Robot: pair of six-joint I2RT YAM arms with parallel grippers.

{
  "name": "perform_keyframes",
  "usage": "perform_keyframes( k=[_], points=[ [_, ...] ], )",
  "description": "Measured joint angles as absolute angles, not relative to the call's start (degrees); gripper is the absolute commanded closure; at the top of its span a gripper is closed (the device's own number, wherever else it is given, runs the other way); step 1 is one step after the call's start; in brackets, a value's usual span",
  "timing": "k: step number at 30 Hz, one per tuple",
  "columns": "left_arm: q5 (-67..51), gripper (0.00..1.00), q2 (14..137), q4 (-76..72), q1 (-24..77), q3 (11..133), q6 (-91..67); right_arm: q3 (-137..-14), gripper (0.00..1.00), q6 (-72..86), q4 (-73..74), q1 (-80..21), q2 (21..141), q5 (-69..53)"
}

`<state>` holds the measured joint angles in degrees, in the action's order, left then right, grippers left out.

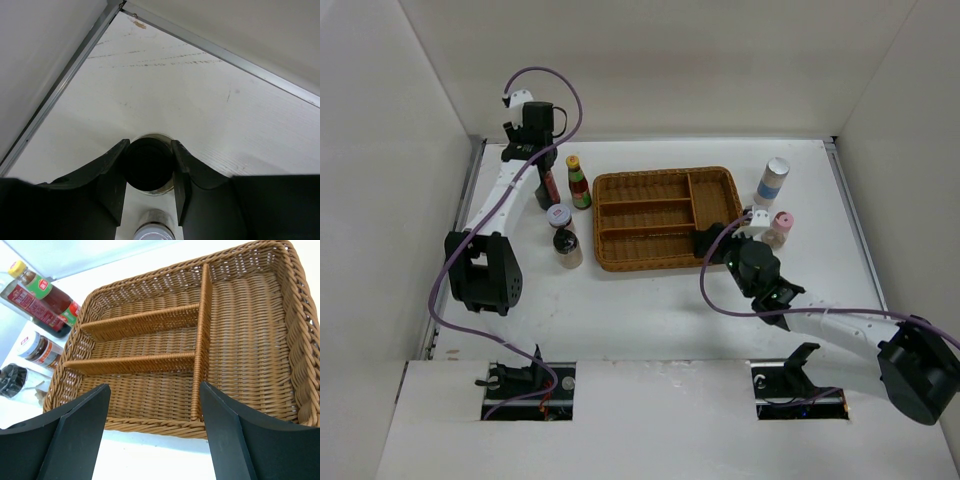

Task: Organize the condiment bottles

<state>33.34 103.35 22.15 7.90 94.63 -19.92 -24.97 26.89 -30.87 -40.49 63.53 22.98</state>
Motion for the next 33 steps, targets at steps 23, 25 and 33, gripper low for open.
perform_keyframes(
  k=[23, 25, 33],
  points=[
    [33.3, 0.90, 104.4, 25.7, 11.7, 123.6, -13.8, -25.0, 0.21, 26.8, -30.9, -40.6, 63.5, 22.9],
    [33.0, 0.90, 105.5, 25.3, 13.6, 127.7, -13.4, -25.0, 0.21, 26.8, -30.9, -40.6, 63.5, 22.9],
    [31.2, 0.91, 107.4, 23.6, 22.1, 129.7, -13.4, -25.0, 0.21, 26.8, -30.9, -40.4, 63.1, 22.9]
  ],
)
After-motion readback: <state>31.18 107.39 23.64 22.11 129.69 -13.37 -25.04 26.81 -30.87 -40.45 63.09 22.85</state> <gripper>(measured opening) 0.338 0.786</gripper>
